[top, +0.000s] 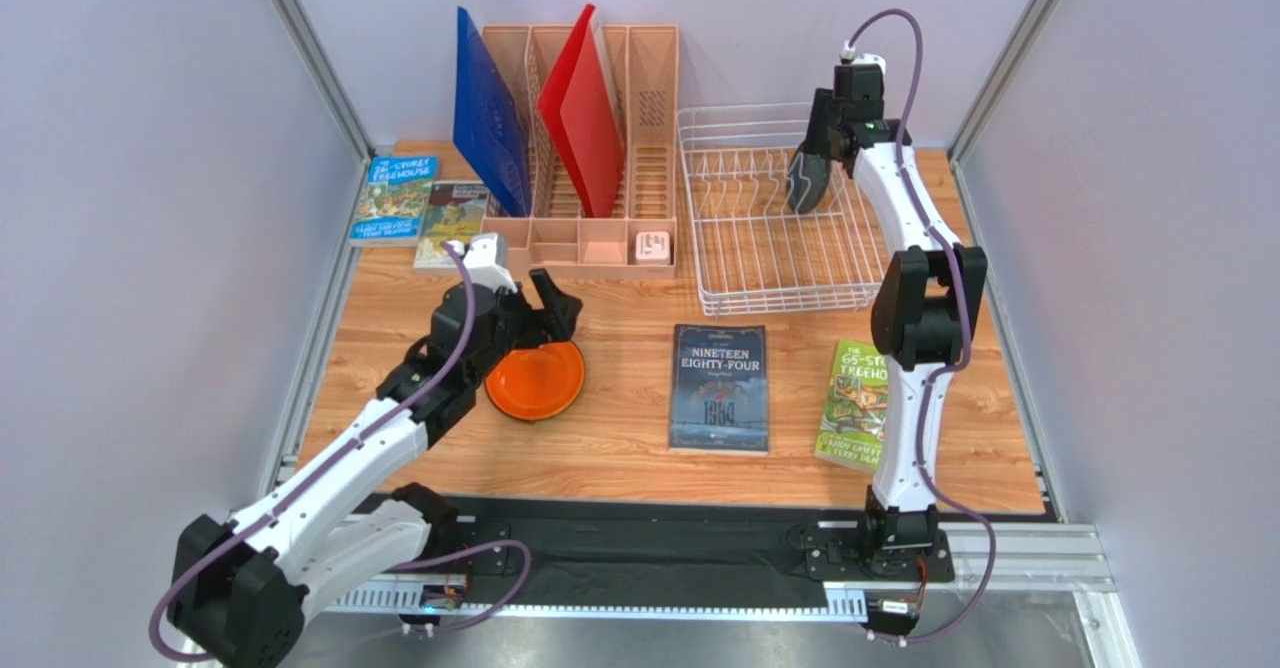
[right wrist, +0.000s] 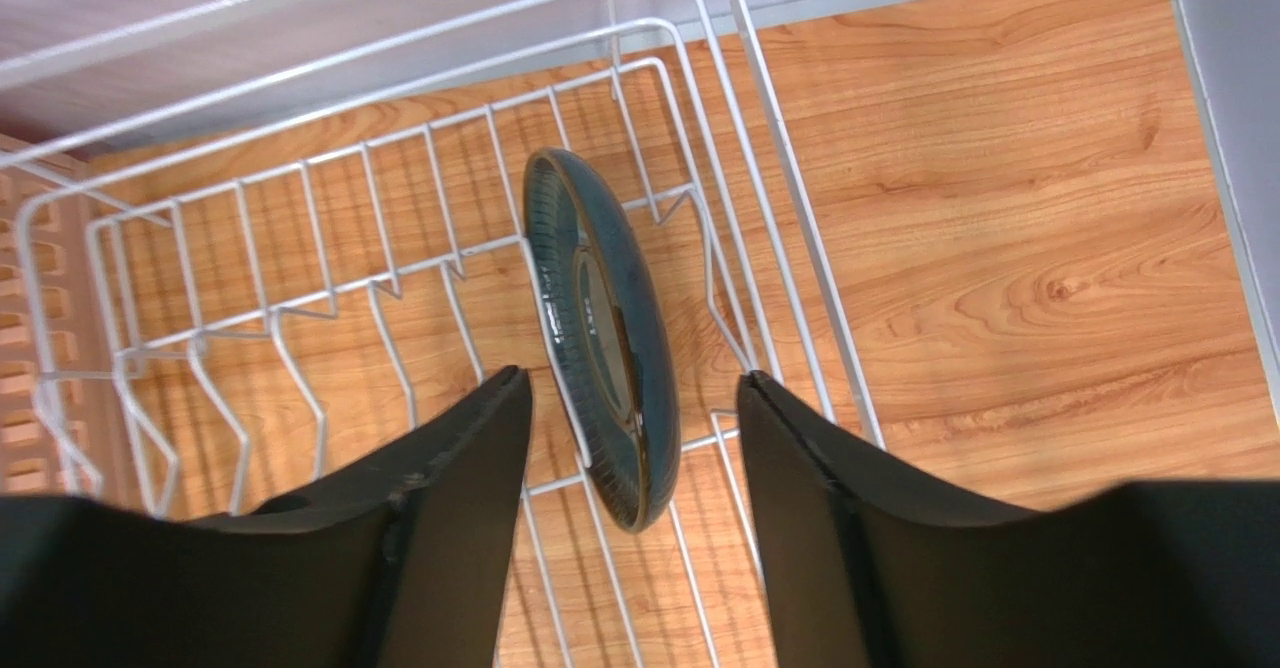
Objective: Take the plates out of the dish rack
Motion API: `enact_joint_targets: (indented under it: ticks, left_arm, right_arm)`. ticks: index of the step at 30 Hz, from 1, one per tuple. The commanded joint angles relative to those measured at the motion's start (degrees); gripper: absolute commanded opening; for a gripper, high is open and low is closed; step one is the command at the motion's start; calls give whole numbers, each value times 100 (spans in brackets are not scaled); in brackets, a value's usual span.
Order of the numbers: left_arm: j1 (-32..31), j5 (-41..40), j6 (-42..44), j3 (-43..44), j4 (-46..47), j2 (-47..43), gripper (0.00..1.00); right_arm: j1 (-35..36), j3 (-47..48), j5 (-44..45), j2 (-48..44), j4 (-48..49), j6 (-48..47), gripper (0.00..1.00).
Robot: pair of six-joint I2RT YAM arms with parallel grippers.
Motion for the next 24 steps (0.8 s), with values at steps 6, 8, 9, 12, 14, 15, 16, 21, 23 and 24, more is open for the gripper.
enact_joint_targets:
  ticks: [6, 8, 9, 12, 14, 15, 16, 21, 23, 24]
  left_arm:
    - [-12, 996, 126, 551, 843, 821, 93]
    - [-12, 1032, 117, 569, 896, 944, 92]
    - [-12, 1032, 100, 569, 957, 962, 92]
    - [-12, 1014, 100, 560, 1080, 1094, 93]
    - [-12, 1049, 100, 603, 1116, 1217, 92]
    - [-12, 1058, 100, 630, 1125, 1269, 93]
    - [-12, 1076, 100, 656, 1133, 1322, 93]
    - [-12, 1260, 74, 797, 1230, 1604, 92]
    - [-12, 1287, 73, 806, 1239, 1656, 92]
    - [-12, 1278, 65, 797, 1239, 1657, 92]
  right_arm:
    - [-63, 782, 236, 784, -178, -447, 51]
    - [-54, 756, 210, 829, -100, -438, 43]
    - [-54, 764, 149, 855, -82, -464, 41]
    - [-63, 791, 60, 934, -64, -526, 25]
    - [-71, 808, -36, 978, -73, -570, 17]
    - [-63, 826, -54, 1004, -90, -579, 17]
    - [-71, 826, -89, 1013, -99, -588, 15]
    - [-63, 948, -186, 1233, -204, -640, 16]
    - [-63, 1001, -169, 1277, -248, -649, 15]
    - [-63, 1002, -142, 1312, -240, -640, 13]
